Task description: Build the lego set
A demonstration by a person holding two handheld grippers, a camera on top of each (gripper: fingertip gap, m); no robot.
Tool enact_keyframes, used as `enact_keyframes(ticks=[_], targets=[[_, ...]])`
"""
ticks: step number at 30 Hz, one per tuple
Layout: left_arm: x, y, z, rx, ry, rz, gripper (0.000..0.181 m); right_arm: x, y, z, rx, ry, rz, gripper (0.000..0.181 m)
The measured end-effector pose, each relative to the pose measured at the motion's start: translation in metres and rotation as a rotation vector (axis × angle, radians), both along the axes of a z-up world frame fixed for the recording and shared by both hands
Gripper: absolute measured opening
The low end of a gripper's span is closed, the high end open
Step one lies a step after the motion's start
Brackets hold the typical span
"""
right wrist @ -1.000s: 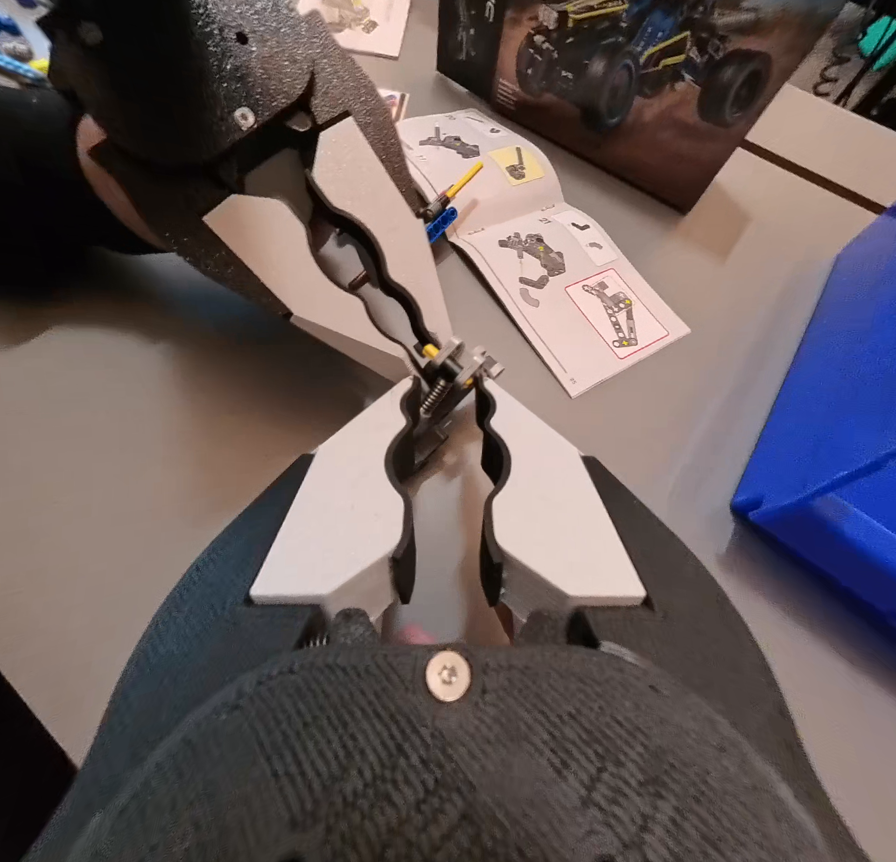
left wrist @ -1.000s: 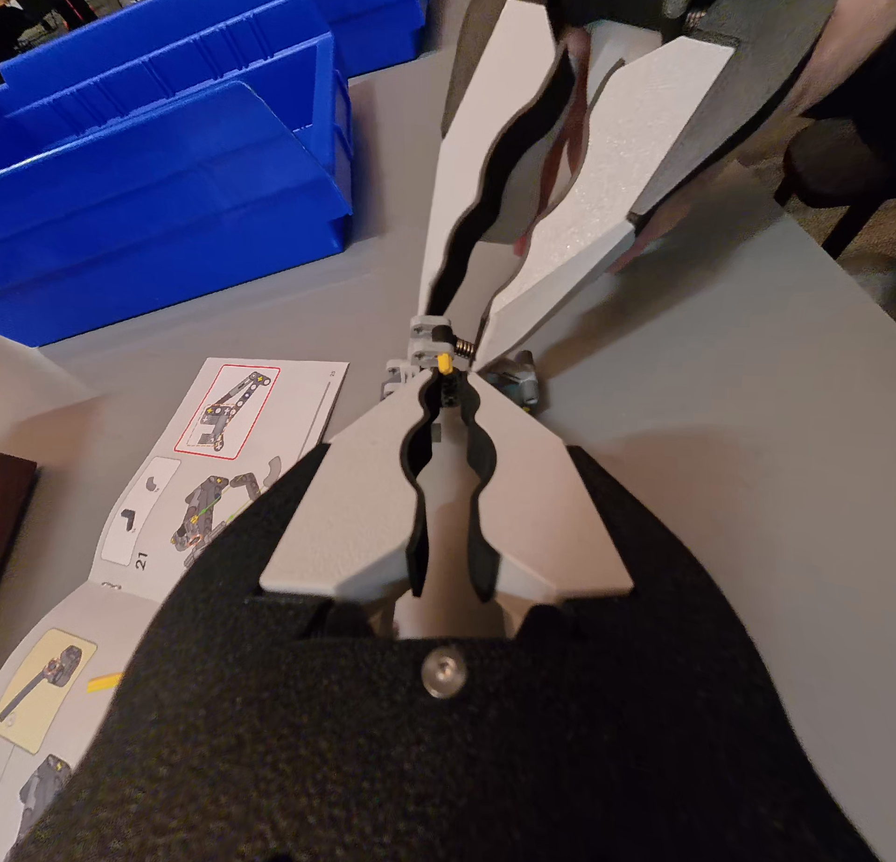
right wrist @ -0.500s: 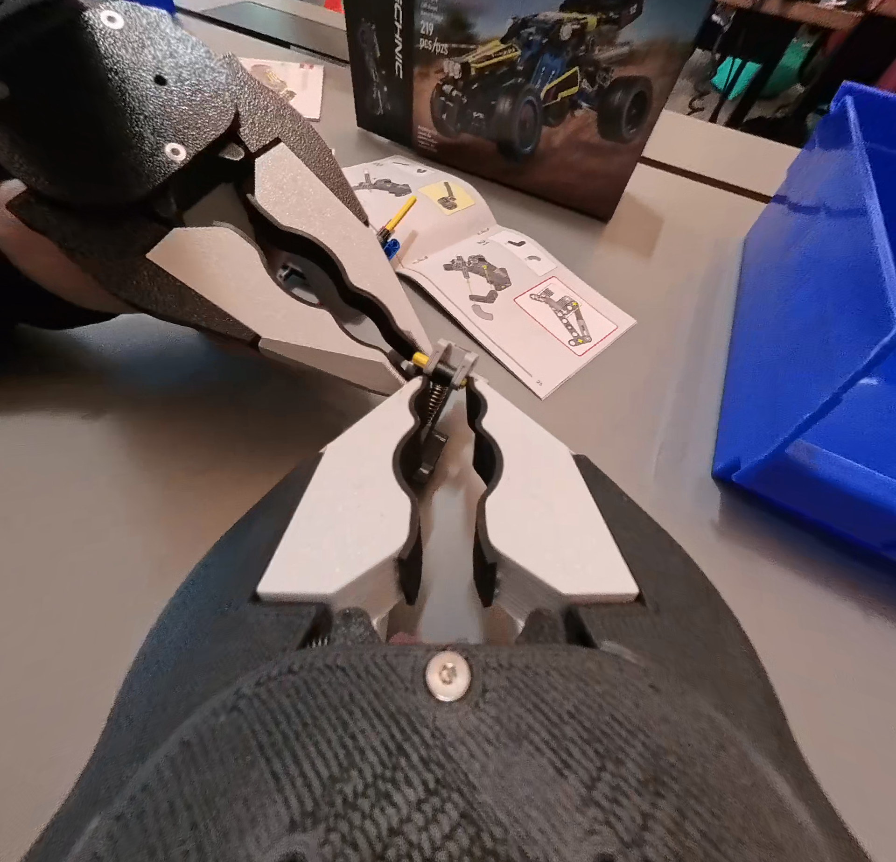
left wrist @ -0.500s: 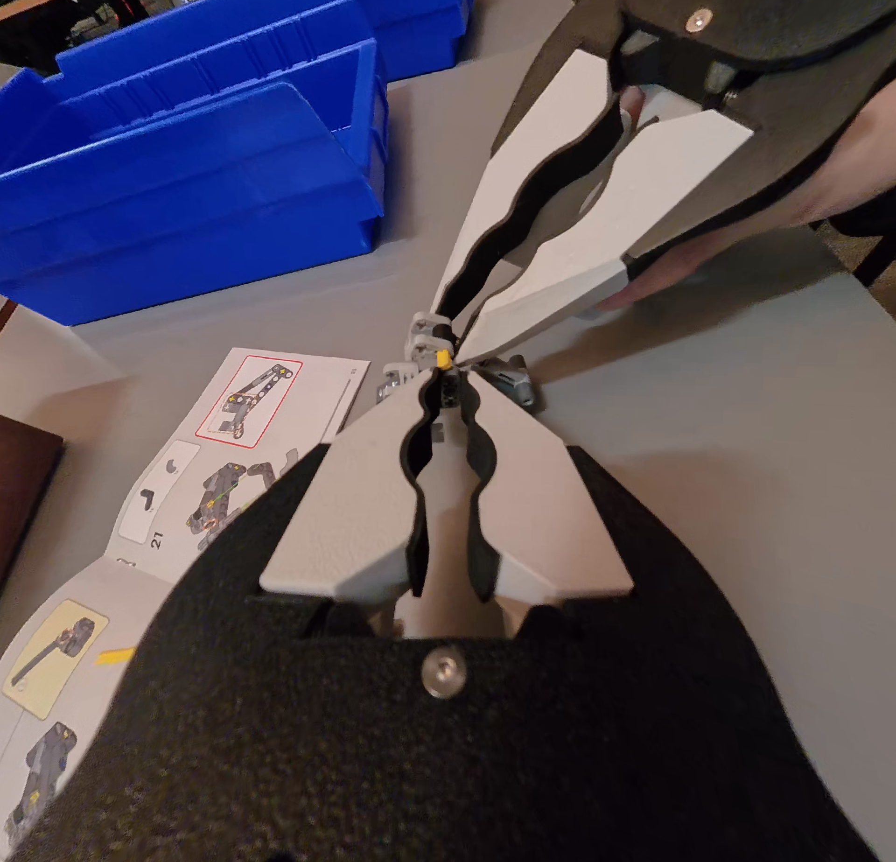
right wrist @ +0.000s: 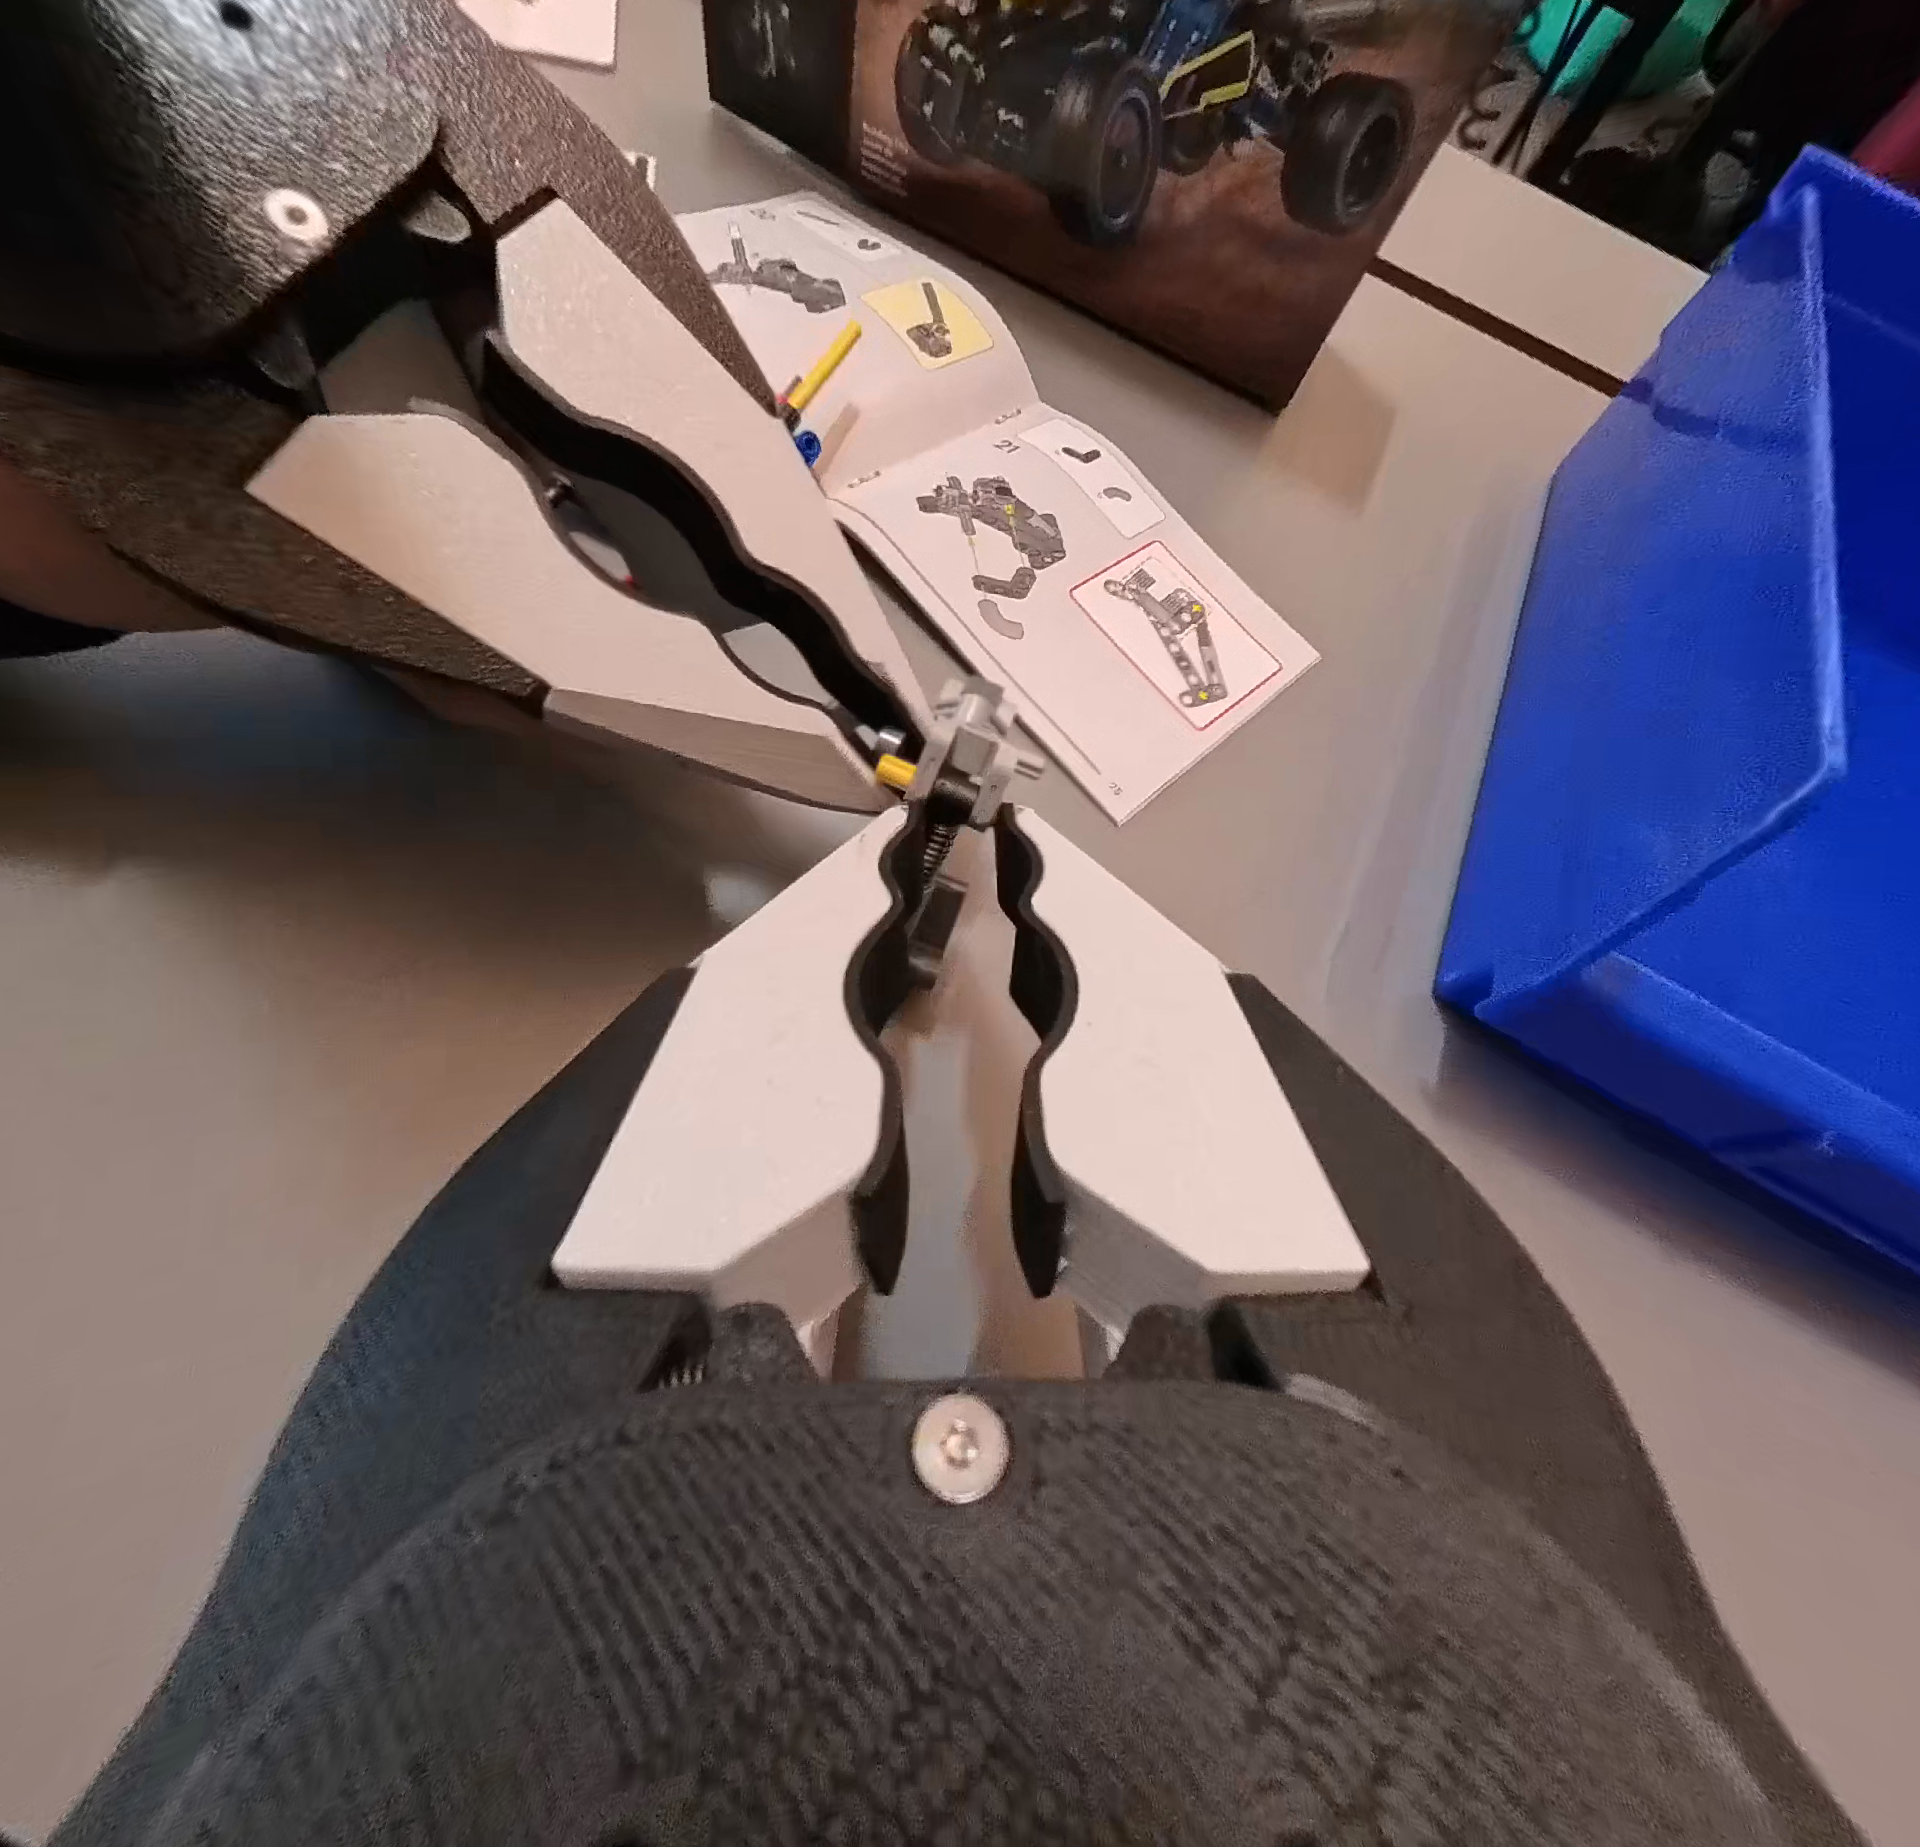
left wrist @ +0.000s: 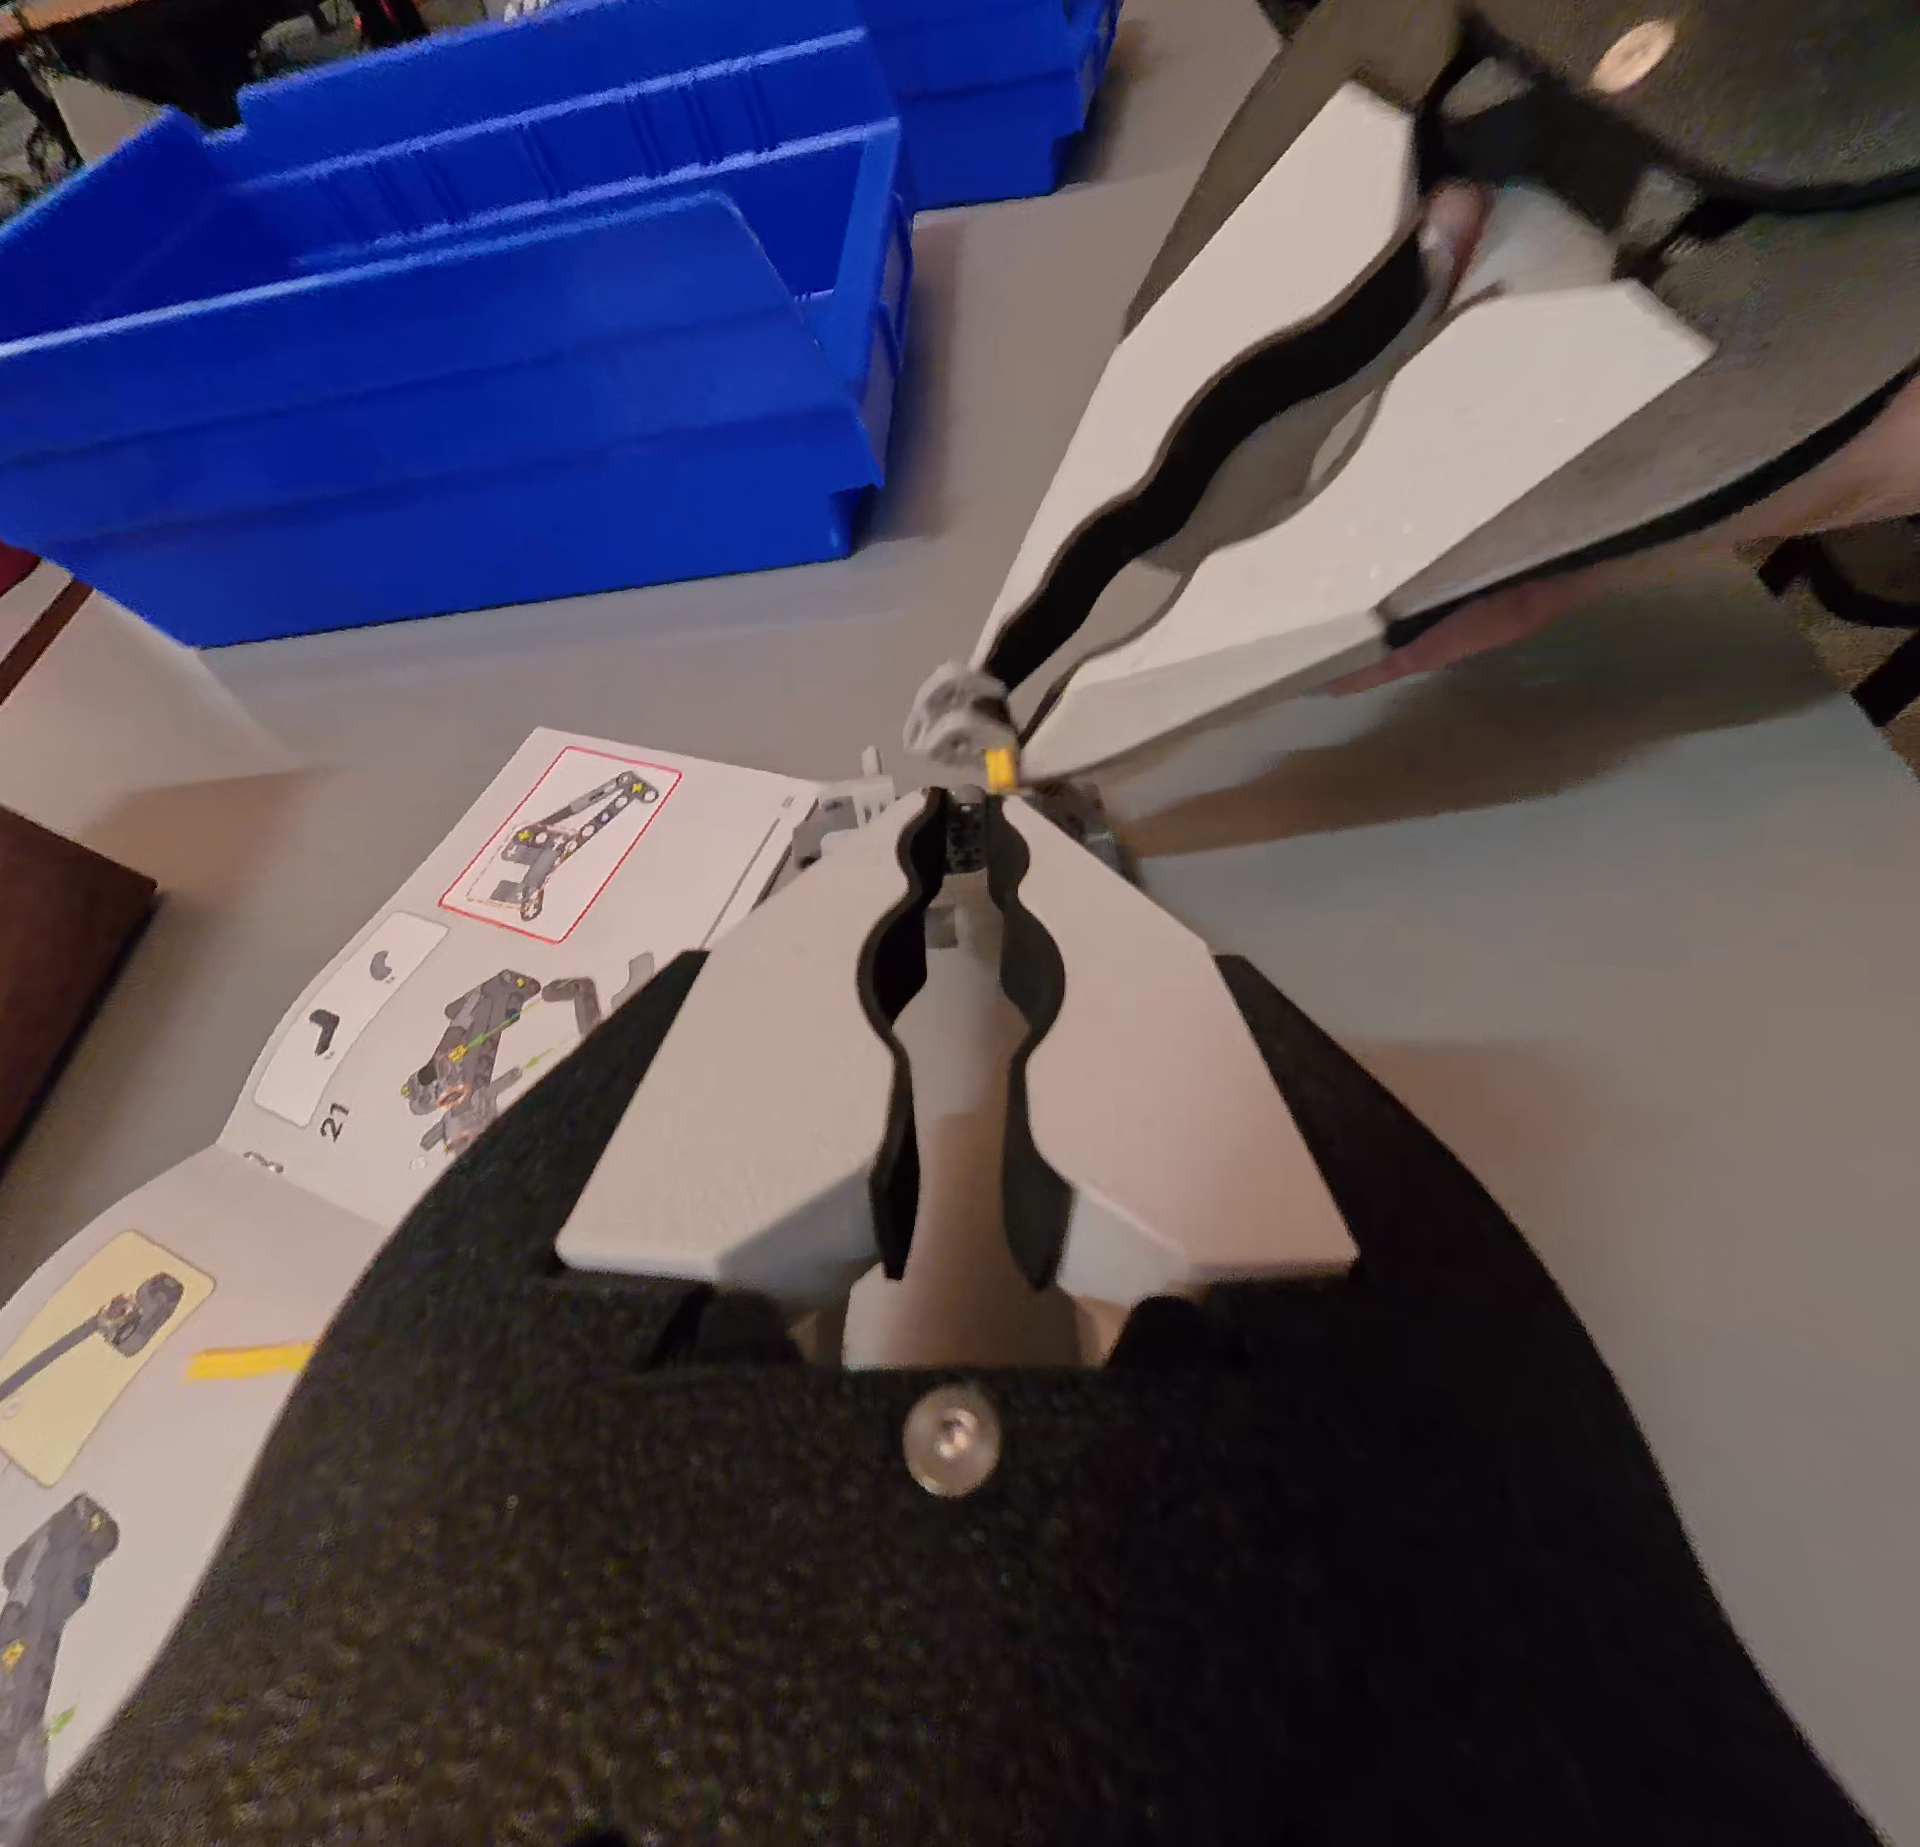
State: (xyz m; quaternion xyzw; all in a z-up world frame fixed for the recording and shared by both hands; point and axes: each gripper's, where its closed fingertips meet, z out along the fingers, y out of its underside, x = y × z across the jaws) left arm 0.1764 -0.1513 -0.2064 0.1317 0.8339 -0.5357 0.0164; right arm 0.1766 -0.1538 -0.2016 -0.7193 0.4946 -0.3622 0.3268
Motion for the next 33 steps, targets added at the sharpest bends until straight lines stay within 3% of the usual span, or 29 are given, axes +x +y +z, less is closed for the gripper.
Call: enact_keyframes(ticks=[12, 18, 25, 33], targets=[[0.003, 0.0, 0.0, -0.003, -0.007, 0.015, 0.004, 0.008, -0.002, -0.002, -0.043, 0.033, -0.018, 0.012], [0.004, 0.0, -0.001, 0.009, 0.011, 0.013, 0.004, 0.007, -0.001, -0.002, -0.088, 0.052, 0.043, 0.012], [0.006, 0.0, -0.003, 0.024, 0.014, 0.027, 0.004, 0.011, -0.002, -0.001, -0.217, 0.05, 0.061, 0.012], [0.006, 0.0, -0.003, 0.023, 0.012, -0.001, 0.008, 0.012, -0.009, -0.004, -0.069, 0.018, 0.036, 0.011]])
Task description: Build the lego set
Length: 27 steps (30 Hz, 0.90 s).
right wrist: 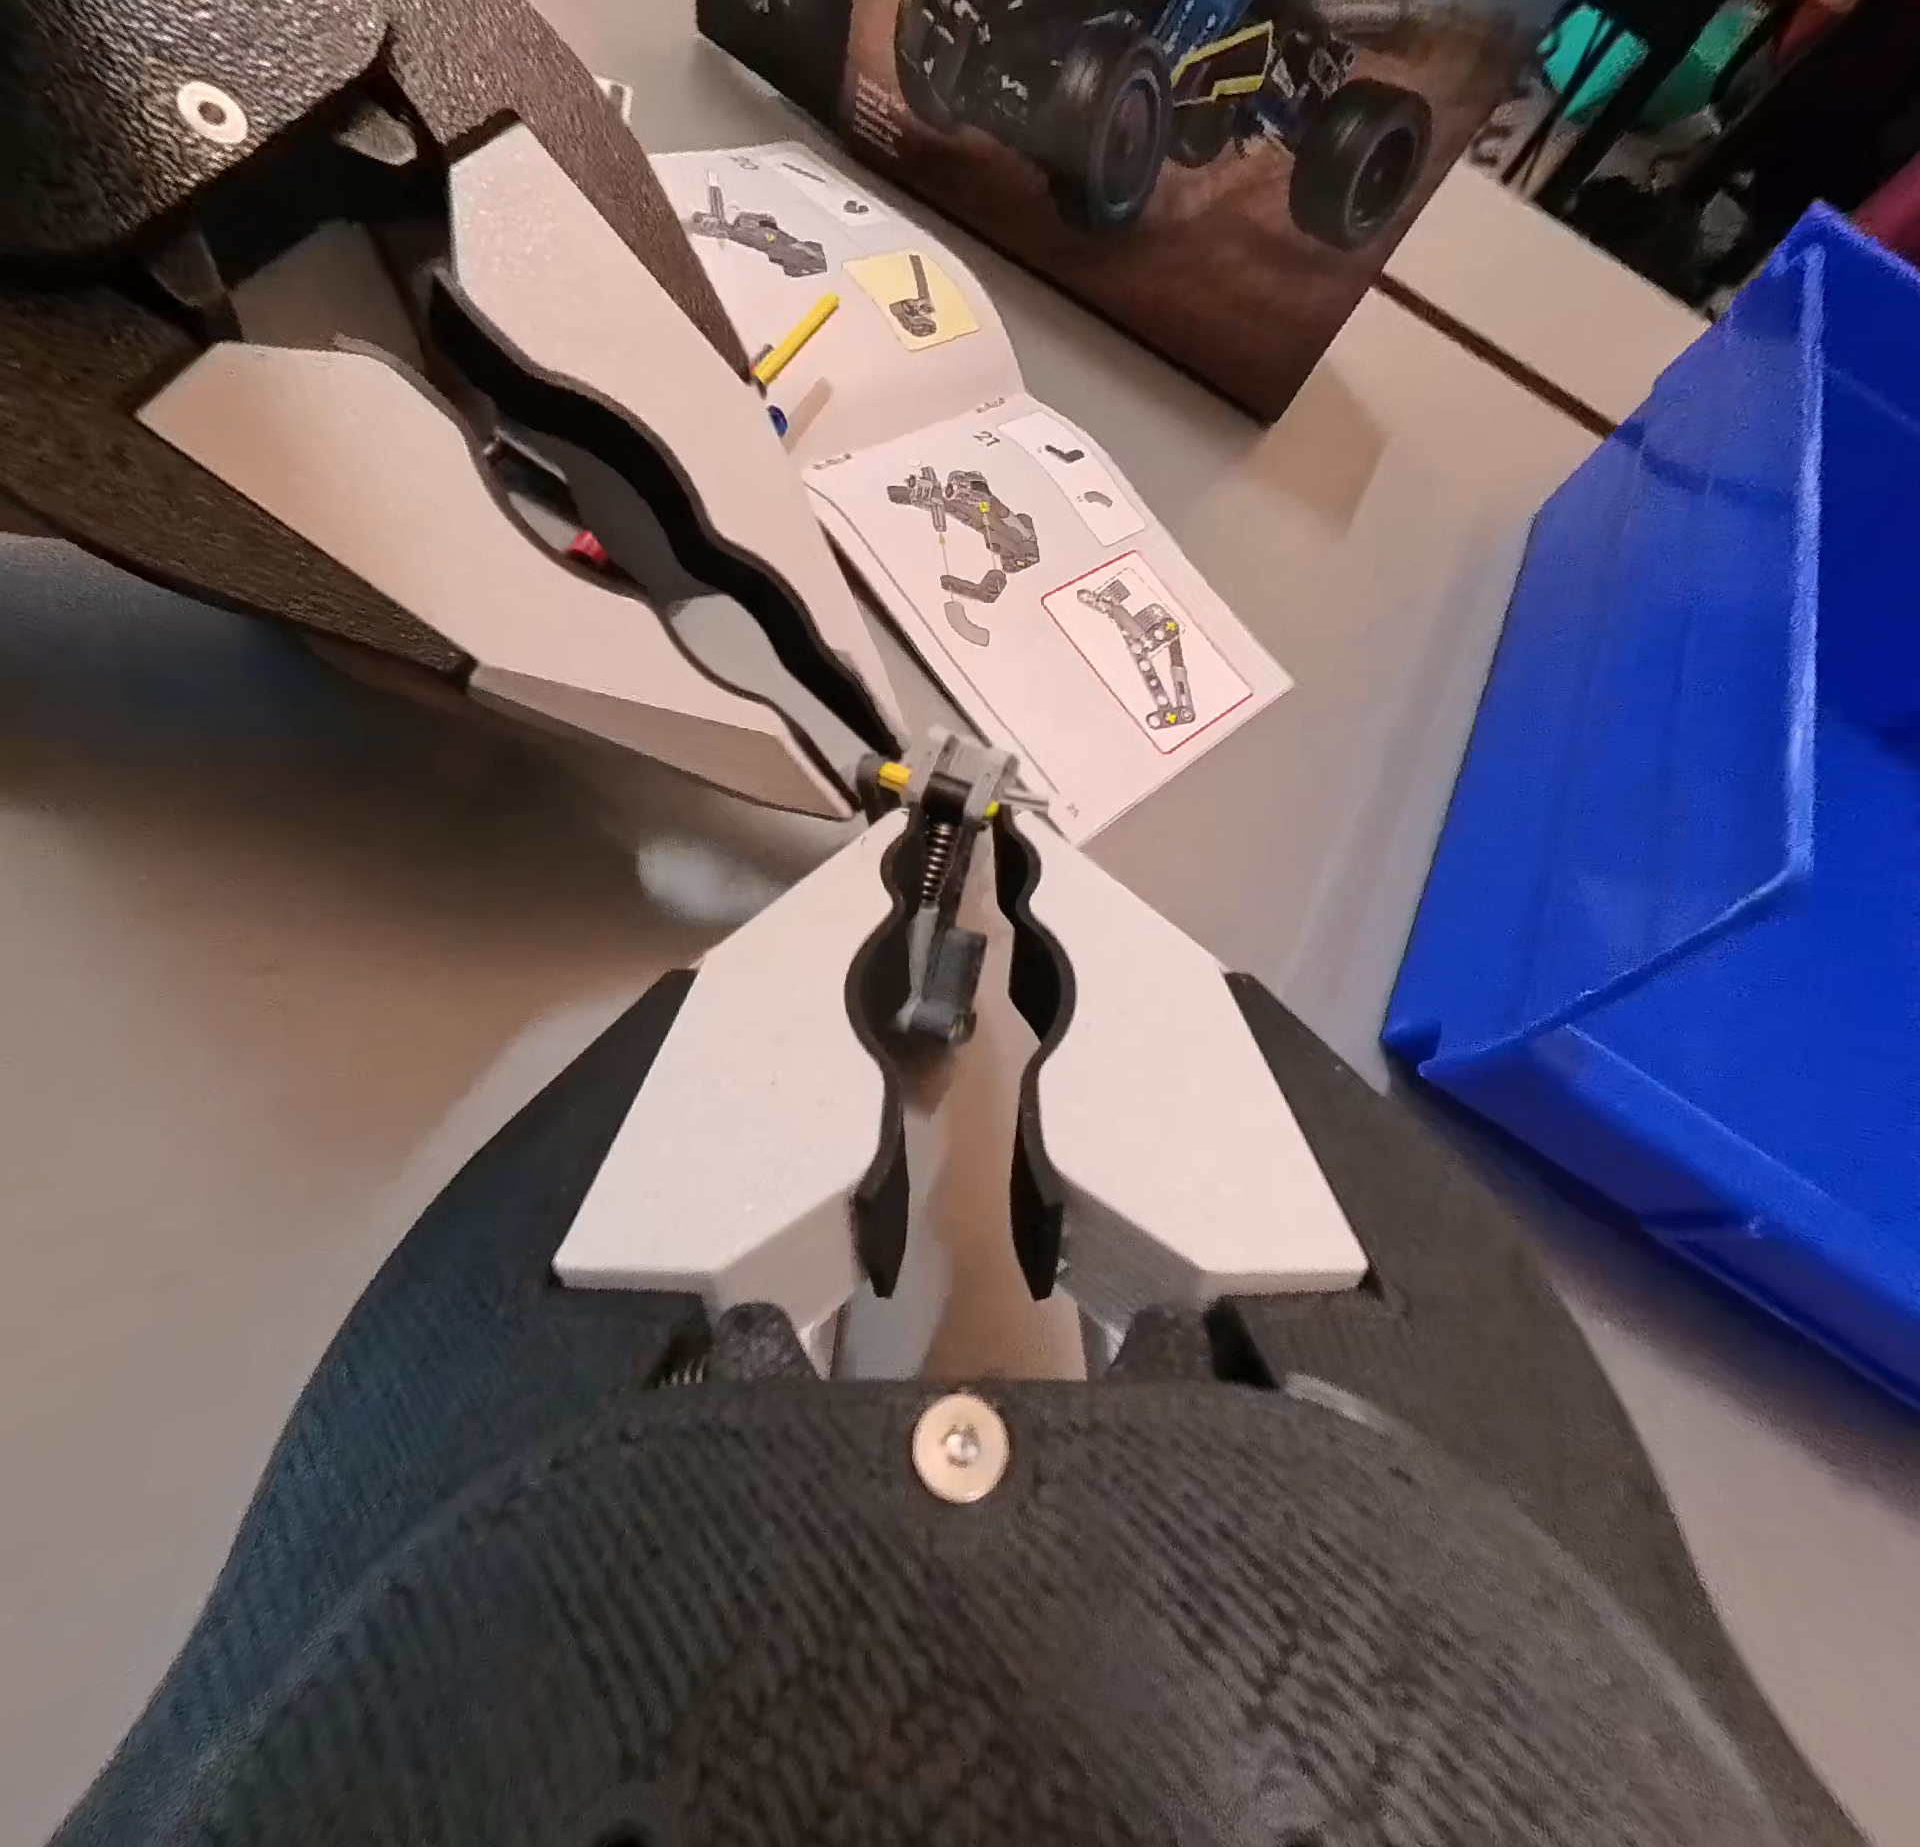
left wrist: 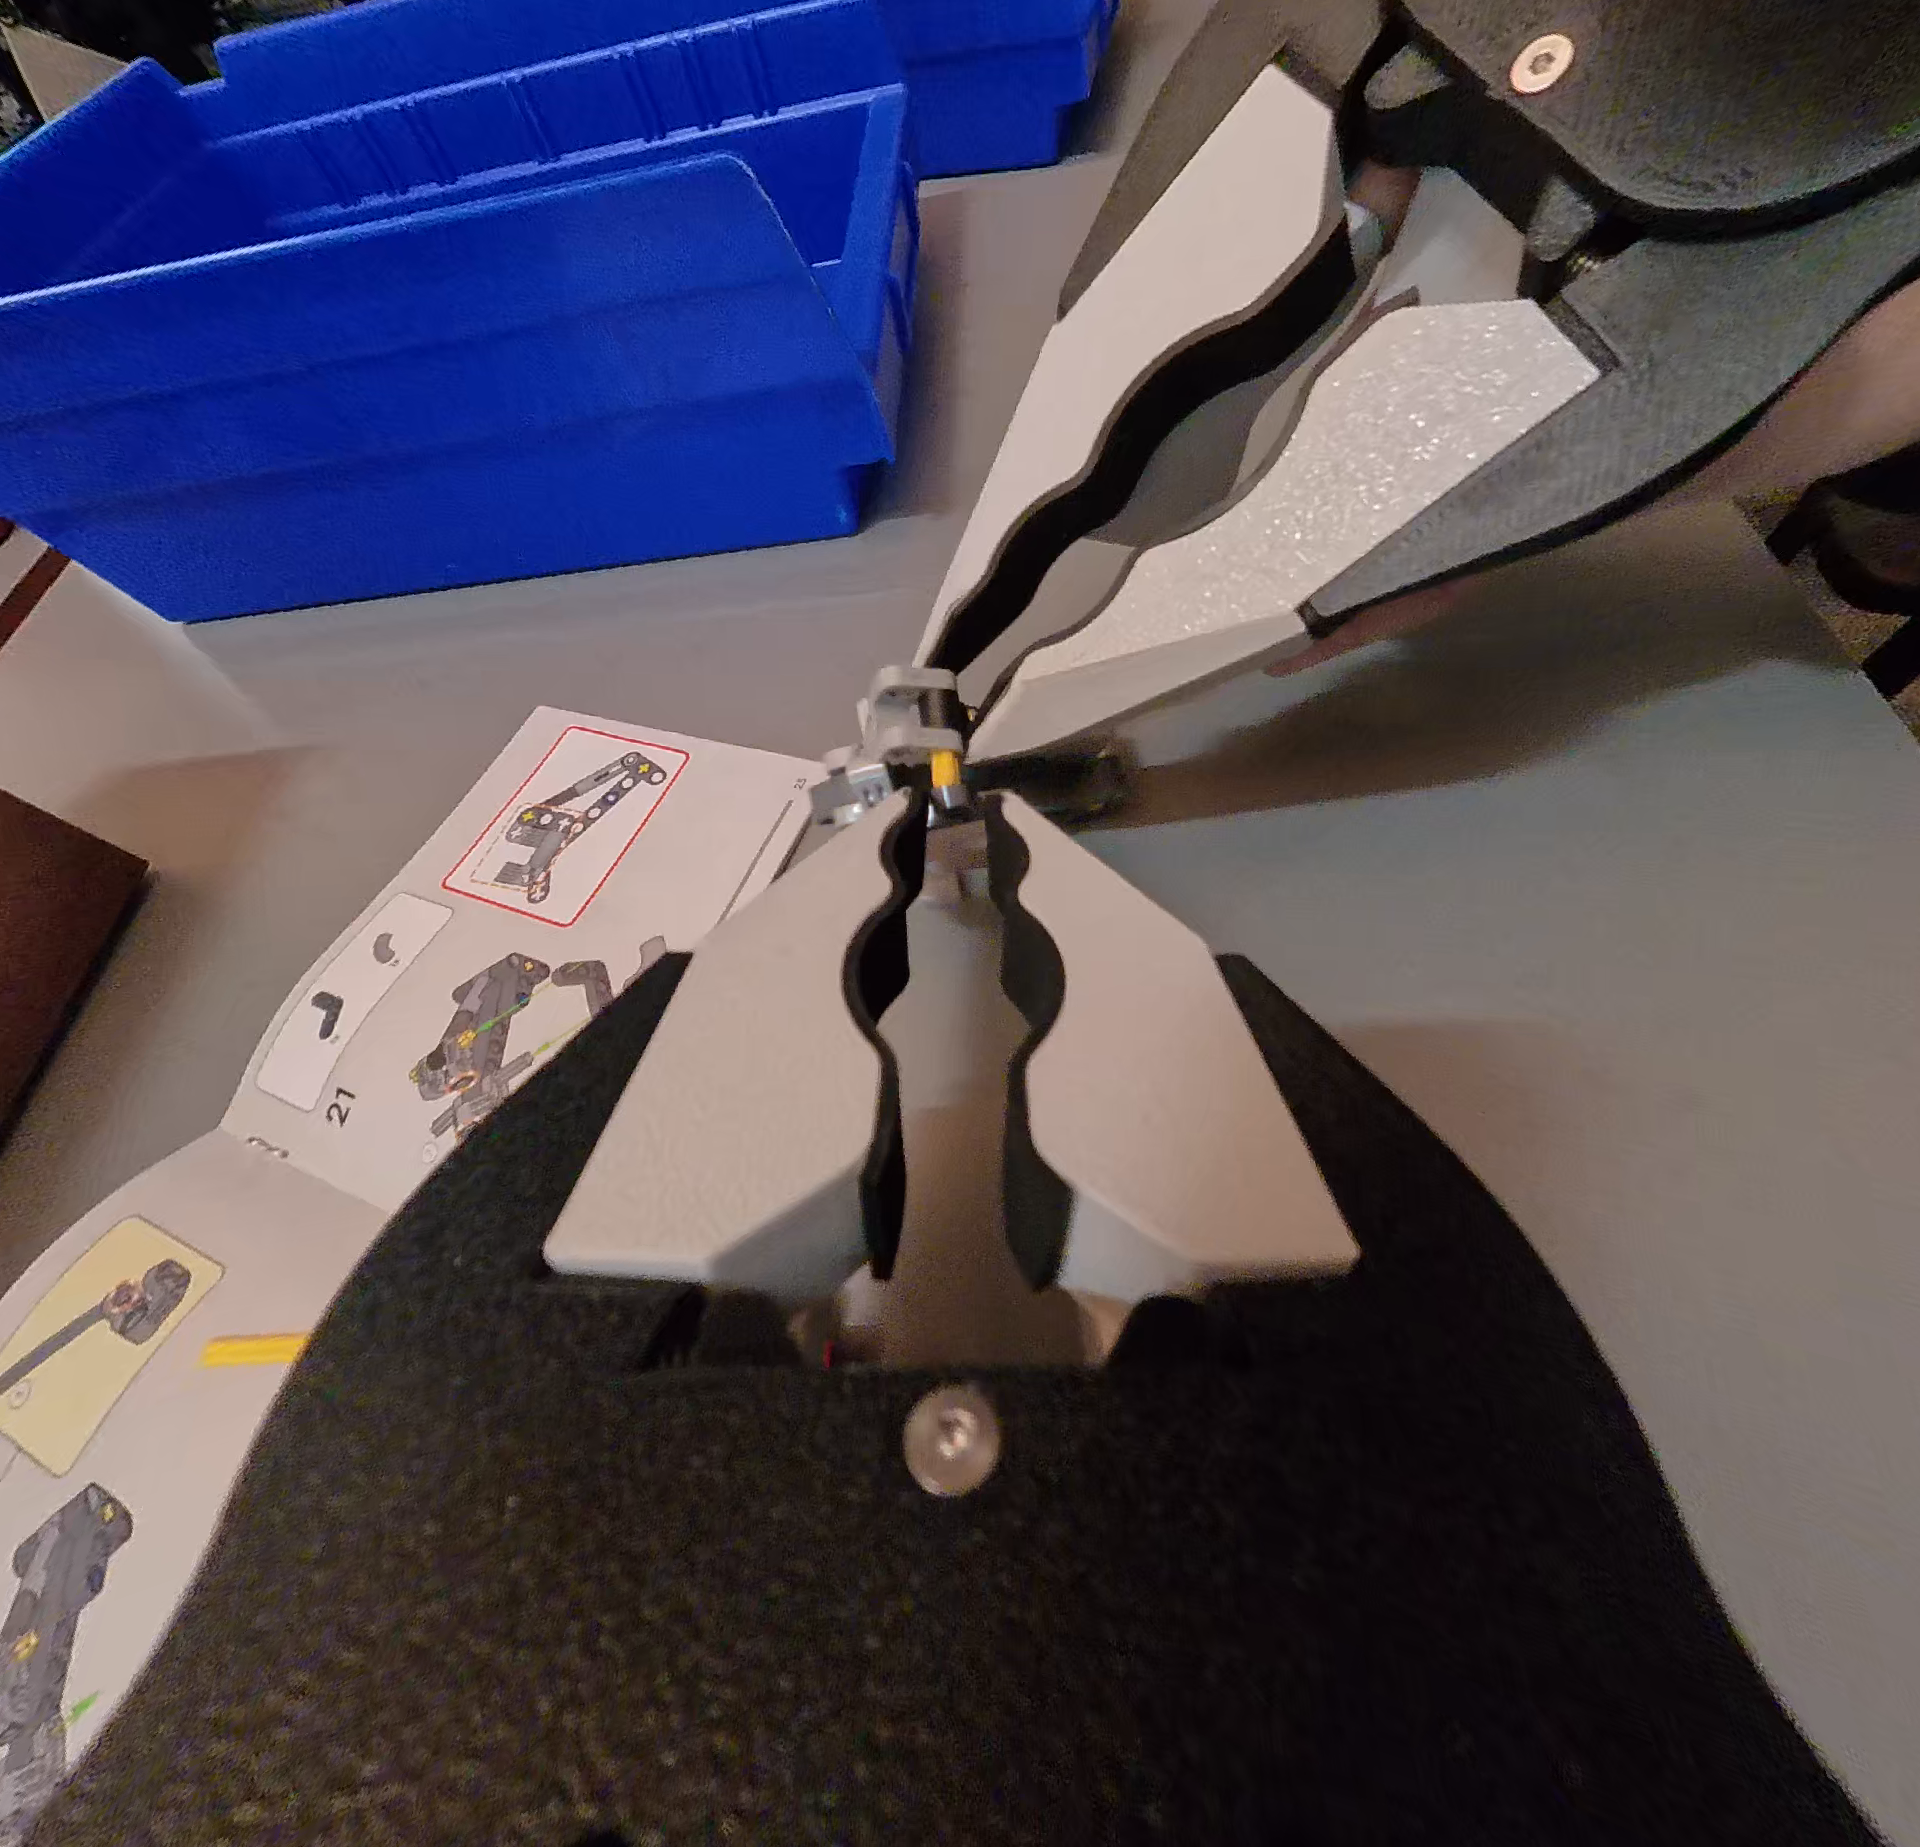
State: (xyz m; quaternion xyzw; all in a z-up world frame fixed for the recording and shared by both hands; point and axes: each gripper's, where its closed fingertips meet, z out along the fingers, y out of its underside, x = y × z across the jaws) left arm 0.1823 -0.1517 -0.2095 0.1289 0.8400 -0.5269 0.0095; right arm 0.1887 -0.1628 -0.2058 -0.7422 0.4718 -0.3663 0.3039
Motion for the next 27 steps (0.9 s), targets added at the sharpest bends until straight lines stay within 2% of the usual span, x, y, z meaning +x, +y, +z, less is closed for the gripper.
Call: enact_keyframes(ticks=[10, 14, 27], targets=[[0.006, -0.001, -0.012, 0.096, 0.059, 0.054, 0.012, 0.001, 0.001, -0.006, 0.147, 0.023, 0.006, 0.01], [0.001, -0.001, -0.014, 0.11, 0.081, 0.022, 0.004, 0.0, 0.0, -0.006, 0.193, 0.027, 0.006, 0.01], [-0.001, -0.001, -0.016, 0.131, 0.096, 0.013, 0.006, 0.0, 0.003, -0.007, 0.192, 0.029, 0.035, 0.007]])
